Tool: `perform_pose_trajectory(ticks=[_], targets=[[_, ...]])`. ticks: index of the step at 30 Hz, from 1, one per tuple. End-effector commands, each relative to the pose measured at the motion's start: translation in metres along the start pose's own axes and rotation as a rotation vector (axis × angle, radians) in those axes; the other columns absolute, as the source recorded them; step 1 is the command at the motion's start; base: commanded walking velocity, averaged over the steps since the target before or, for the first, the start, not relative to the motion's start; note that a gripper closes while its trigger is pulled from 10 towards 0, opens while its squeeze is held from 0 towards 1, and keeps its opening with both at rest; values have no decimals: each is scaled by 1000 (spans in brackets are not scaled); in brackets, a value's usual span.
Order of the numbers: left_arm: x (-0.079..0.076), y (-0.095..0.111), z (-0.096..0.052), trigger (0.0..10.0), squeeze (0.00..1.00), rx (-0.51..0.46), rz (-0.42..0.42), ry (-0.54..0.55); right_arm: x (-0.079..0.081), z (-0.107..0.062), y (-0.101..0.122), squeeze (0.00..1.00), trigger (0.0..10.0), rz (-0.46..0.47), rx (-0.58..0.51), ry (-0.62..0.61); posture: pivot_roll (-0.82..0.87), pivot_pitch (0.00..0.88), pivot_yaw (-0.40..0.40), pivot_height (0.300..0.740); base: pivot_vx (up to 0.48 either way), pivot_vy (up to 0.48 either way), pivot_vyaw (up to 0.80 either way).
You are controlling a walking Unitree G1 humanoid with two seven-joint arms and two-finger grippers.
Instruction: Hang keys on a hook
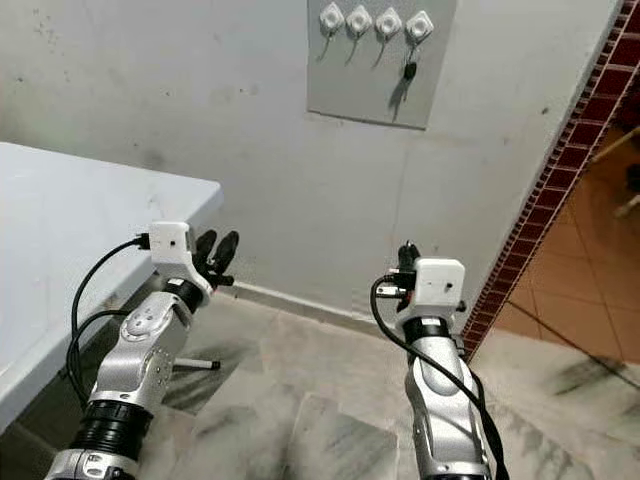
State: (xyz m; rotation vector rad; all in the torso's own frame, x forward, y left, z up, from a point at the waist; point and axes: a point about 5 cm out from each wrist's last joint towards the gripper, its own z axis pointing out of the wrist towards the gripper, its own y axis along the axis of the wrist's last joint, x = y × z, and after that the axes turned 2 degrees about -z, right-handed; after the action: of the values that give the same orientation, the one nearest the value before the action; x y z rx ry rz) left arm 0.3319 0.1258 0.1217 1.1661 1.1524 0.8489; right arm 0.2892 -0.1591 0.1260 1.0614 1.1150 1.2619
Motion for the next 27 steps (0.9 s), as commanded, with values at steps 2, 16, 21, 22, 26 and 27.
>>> perform_pose_trajectory(ticks=[2,16,21,22,26,27], targets=[[4,5,-1,10000,0,-13,4,18,4,4,2,0,10000,0,-4,26,50,0,-20,740,450,0,0],[6,5,-4,10000,0,-11,16,23,9,3,0,0,10000,9,0,44,58,0,-23,740,450,0,0],[5,5,-4,10000,0,-9,19,18,9,3,-1,0,10000,9,2,47,57,0,-24,740,453,0,0],[5,5,-4,10000,0,-9,16,19,10,3,-1,0,10000,8,2,47,56,0,-24,740,454,0,0],[4,4,-4,10000,0,-6,17,16,9,3,-1,0,10000,8,2,47,55,0,-25,740,454,0,0],[4,4,-4,10000,0,-6,16,16,9,2,-1,0,10000,7,2,48,56,0,-26,740,454,0,0]])
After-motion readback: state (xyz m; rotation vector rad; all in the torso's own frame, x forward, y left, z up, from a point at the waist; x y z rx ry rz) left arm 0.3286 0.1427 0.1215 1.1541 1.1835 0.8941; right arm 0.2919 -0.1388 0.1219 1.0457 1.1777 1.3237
